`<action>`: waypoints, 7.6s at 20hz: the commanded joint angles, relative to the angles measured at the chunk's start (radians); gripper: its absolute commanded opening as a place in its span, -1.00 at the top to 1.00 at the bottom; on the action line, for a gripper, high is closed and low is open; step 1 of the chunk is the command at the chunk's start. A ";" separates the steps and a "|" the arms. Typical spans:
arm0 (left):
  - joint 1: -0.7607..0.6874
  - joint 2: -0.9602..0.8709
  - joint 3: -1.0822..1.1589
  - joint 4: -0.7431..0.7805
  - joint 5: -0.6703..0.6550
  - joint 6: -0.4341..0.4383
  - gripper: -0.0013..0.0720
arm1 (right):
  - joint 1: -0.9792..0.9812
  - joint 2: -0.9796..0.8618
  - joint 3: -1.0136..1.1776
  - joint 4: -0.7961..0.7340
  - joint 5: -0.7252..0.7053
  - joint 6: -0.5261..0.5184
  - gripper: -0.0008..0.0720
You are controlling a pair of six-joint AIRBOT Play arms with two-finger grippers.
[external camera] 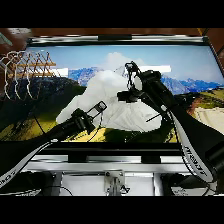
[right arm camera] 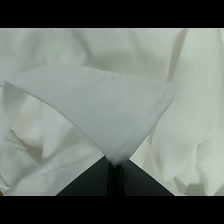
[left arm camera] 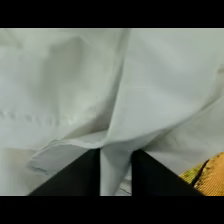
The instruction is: Fold the shirts.
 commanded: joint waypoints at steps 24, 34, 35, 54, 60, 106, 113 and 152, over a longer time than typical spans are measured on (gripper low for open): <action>0.274 0.220 1.106 -0.291 -0.562 0.031 0.81 | 0.001 0.411 0.423 -0.038 -0.021 -0.096 0.78; 0.275 0.261 1.135 -0.594 -0.417 0.040 0.81 | 0.001 0.478 0.423 0.127 -0.151 -0.154 0.78; 0.275 0.283 1.135 -0.649 -0.307 0.040 0.81 | 0.000 0.496 0.429 0.111 -0.211 -0.155 0.78; 0.410 0.211 0.316 -0.737 -0.530 0.132 0.80 | 0.001 0.140 0.171 0.164 0.243 -0.078 0.78; 0.407 0.149 0.313 -0.740 -0.460 0.135 -0.03 | 0.001 0.117 0.171 0.174 0.119 -0.064 0.78; 0.542 0.023 0.514 -0.667 -0.532 0.207 0.14 | 0.159 0.080 0.155 0.054 0.065 -0.083 0.78; 0.760 0.163 0.514 -0.653 -0.535 0.272 -0.62 | 0.159 0.080 0.155 0.058 0.058 -0.084 0.78; 1.168 -0.463 0.717 -0.795 -0.126 0.547 -0.66 | 0.159 0.080 0.154 0.102 0.026 -0.040 0.78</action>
